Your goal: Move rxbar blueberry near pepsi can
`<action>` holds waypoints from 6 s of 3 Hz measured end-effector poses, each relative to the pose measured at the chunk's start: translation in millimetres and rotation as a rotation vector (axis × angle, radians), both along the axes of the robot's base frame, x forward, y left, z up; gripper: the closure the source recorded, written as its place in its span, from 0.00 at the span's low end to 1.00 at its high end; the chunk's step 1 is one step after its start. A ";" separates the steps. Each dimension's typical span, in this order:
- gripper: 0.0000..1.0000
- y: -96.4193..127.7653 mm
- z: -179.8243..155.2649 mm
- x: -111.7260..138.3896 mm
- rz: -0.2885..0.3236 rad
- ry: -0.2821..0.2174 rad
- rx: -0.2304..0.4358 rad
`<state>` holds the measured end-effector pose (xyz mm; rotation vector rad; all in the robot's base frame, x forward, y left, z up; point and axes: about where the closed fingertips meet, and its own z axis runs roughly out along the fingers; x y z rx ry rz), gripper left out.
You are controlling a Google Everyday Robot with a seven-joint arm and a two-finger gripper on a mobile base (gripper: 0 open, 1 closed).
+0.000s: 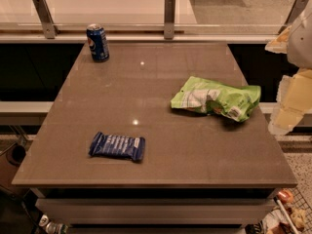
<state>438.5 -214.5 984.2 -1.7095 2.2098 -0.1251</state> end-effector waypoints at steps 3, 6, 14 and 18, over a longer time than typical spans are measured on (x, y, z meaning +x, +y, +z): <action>0.00 29.4 -40.0 -0.7 0.042 -0.016 0.146; 0.00 119.5 -86.1 -8.5 0.152 -0.025 0.443; 0.00 248.4 -158.3 1.3 0.237 -0.002 0.718; 0.39 293.8 -169.7 -11.5 0.290 0.030 0.814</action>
Offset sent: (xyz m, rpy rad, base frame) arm -0.0037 0.0270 -0.0394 0.1409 -0.0141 0.0431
